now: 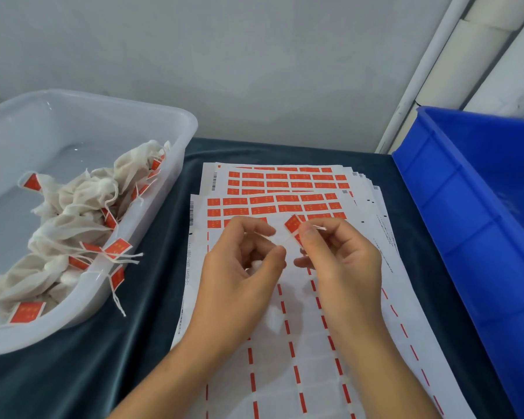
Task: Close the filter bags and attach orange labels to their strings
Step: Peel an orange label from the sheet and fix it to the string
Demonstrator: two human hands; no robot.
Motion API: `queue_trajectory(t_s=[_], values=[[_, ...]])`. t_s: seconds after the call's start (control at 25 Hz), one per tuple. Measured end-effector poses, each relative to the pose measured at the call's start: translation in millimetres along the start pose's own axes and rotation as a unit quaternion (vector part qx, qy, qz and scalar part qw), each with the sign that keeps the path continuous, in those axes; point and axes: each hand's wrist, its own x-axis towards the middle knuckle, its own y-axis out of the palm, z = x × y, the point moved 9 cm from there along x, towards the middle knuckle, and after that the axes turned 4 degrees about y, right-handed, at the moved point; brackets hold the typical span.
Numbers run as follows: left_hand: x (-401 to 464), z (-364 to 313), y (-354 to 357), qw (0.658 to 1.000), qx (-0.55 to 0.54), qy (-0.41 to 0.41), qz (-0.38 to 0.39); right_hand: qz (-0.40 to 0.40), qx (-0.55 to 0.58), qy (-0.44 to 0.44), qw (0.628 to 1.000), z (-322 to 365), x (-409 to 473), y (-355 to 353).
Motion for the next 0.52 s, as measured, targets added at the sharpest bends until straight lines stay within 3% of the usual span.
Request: queue_trajectory(t_s=[0.32,0.52], values=[[-7.8,-31.8,2.5,0.984,0.083,0.156,-0.009,0.018,0.053,0.031,0.998,-4.3,-0.9,2.3],[-7.6,-31.8,-3.8,0.979,0.100,0.169,-0.053,0.041,0.036,0.008,0.998,-0.6,-2.3,7.6]])
